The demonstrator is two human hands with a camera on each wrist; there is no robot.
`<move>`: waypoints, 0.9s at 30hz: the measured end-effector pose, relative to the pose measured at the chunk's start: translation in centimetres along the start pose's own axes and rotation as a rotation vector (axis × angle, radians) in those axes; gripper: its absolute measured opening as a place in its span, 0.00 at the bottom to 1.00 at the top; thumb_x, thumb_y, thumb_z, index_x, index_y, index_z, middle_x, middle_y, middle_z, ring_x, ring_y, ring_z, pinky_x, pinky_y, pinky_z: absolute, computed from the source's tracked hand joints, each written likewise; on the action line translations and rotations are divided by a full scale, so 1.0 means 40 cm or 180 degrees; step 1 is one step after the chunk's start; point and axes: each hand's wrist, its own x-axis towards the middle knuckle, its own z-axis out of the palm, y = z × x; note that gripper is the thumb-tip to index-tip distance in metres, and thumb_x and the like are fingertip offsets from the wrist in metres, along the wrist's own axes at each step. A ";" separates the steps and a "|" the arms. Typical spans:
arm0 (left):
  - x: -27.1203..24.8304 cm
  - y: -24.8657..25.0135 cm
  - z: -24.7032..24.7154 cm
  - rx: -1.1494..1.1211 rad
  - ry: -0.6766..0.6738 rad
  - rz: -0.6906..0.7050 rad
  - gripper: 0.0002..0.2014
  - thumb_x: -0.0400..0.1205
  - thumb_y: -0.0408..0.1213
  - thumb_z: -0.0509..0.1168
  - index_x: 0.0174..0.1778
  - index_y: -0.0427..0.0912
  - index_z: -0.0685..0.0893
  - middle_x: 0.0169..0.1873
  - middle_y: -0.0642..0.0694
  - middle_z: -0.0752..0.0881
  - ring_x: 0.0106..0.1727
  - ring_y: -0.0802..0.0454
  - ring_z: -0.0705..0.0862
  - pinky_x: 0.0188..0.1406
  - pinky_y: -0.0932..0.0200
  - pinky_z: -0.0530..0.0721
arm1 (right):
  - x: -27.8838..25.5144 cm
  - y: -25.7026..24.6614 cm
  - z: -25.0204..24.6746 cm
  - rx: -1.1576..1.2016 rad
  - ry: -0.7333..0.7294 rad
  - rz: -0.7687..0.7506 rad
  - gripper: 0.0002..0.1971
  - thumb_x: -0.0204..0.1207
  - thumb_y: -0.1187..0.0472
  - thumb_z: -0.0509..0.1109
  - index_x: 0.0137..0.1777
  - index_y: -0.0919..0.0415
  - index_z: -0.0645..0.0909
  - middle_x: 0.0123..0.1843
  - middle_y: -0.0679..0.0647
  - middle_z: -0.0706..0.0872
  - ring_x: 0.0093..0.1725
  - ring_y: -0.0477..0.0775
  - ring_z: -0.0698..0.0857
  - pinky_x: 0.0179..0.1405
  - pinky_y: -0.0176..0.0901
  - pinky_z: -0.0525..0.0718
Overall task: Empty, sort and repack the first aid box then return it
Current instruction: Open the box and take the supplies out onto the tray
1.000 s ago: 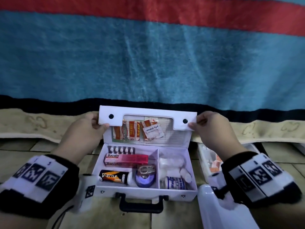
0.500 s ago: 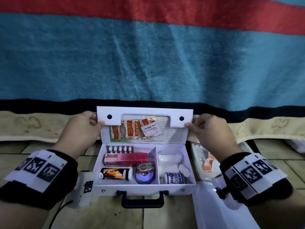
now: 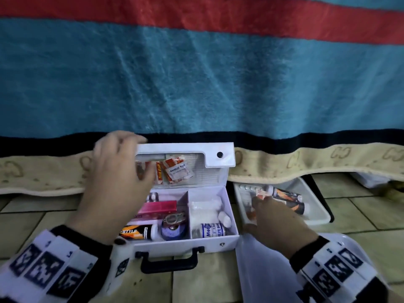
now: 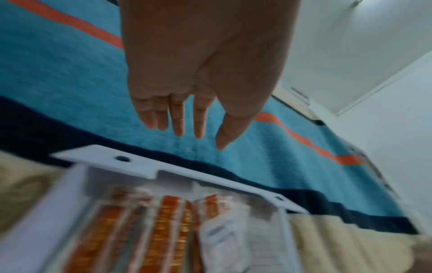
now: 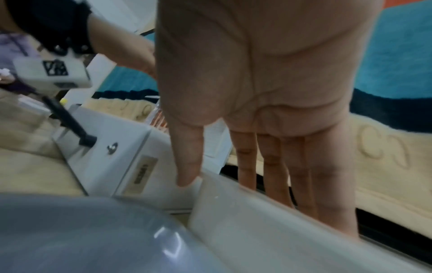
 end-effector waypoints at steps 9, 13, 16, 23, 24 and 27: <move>0.003 0.052 0.108 -0.0040 -0.0977 0.0610 0.20 0.80 0.35 0.67 0.69 0.47 0.78 0.81 0.47 0.63 0.83 0.47 0.56 0.78 0.57 0.54 | -0.012 -0.006 -0.008 -0.0506 0.0037 -0.0331 0.20 0.79 0.51 0.58 0.65 0.62 0.71 0.62 0.61 0.82 0.61 0.60 0.83 0.52 0.45 0.78; 0.033 0.029 0.127 0.0231 -0.1131 0.0735 0.25 0.78 0.32 0.69 0.73 0.46 0.76 0.81 0.43 0.60 0.83 0.43 0.55 0.79 0.50 0.57 | -0.025 0.003 -0.025 -0.0096 -0.0040 -0.0218 0.22 0.75 0.49 0.64 0.65 0.58 0.71 0.62 0.58 0.82 0.62 0.60 0.82 0.53 0.45 0.79; 0.036 0.034 0.125 0.0257 -0.1035 0.0662 0.27 0.76 0.32 0.71 0.72 0.47 0.76 0.77 0.43 0.63 0.79 0.44 0.59 0.77 0.50 0.61 | -0.053 0.010 -0.052 0.0263 0.0397 -0.0502 0.23 0.71 0.55 0.66 0.66 0.49 0.69 0.64 0.50 0.78 0.64 0.56 0.79 0.57 0.46 0.79; 0.041 0.044 0.120 0.0288 -0.1081 0.0549 0.27 0.77 0.38 0.71 0.73 0.49 0.75 0.73 0.47 0.63 0.76 0.49 0.60 0.75 0.50 0.64 | -0.083 -0.052 0.016 0.0594 0.0138 -0.1650 0.17 0.73 0.63 0.64 0.60 0.47 0.78 0.69 0.46 0.73 0.67 0.52 0.77 0.65 0.45 0.76; 0.040 0.045 0.118 0.0298 -0.1104 0.0552 0.28 0.77 0.38 0.71 0.74 0.49 0.74 0.73 0.47 0.63 0.76 0.49 0.60 0.75 0.49 0.63 | -0.078 -0.055 0.031 0.0625 0.0152 -0.1658 0.16 0.72 0.66 0.63 0.56 0.49 0.79 0.65 0.47 0.75 0.64 0.53 0.79 0.62 0.46 0.78; 0.036 0.047 0.113 0.0335 -0.1221 0.0584 0.28 0.78 0.40 0.68 0.76 0.51 0.71 0.75 0.48 0.61 0.77 0.49 0.58 0.77 0.47 0.62 | -0.075 -0.054 0.050 0.0709 0.0197 -0.1702 0.15 0.69 0.71 0.63 0.47 0.49 0.78 0.59 0.47 0.77 0.58 0.51 0.81 0.56 0.43 0.79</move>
